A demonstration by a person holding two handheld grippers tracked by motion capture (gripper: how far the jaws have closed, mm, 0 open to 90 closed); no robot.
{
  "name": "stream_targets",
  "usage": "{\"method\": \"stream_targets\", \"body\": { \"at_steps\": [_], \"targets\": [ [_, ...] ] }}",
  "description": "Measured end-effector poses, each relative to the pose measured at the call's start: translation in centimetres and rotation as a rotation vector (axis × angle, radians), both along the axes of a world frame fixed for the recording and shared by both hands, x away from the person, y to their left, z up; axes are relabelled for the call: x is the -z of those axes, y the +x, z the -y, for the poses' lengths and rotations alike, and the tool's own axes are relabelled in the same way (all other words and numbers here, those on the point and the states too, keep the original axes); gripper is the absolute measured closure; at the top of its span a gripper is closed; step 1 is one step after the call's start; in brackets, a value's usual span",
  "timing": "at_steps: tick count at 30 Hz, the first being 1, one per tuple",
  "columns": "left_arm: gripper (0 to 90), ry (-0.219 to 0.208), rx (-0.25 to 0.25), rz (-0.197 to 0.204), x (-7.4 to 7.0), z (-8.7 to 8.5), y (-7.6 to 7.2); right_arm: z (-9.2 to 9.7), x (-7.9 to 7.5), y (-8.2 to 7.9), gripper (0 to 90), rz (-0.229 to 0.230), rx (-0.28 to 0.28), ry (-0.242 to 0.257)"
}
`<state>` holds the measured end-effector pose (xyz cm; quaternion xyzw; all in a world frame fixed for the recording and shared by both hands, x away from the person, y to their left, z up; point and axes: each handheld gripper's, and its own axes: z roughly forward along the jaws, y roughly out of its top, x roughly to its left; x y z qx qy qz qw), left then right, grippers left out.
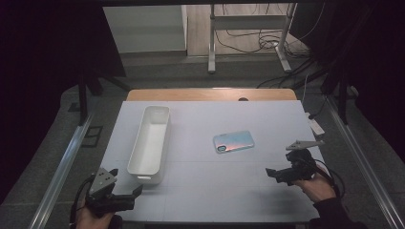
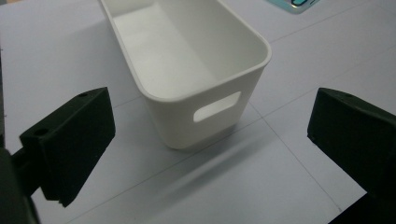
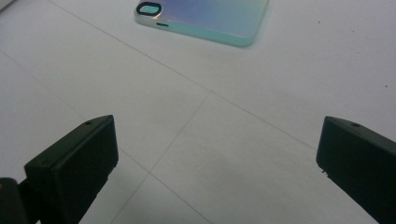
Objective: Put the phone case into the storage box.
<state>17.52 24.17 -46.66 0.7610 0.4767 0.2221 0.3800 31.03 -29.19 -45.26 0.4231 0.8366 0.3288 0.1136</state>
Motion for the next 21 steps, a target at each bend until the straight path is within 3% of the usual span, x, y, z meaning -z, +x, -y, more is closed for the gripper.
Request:
{"method": "stream_targets", "body": {
  "at_steps": [21],
  "targets": [
    [1.5, -0.001, -0.001, -0.004, 0.0, 0.0, 0.0, -1.6, 0.5, 2.4, 0.0, 0.009, -0.022, -0.013]
  ]
}}
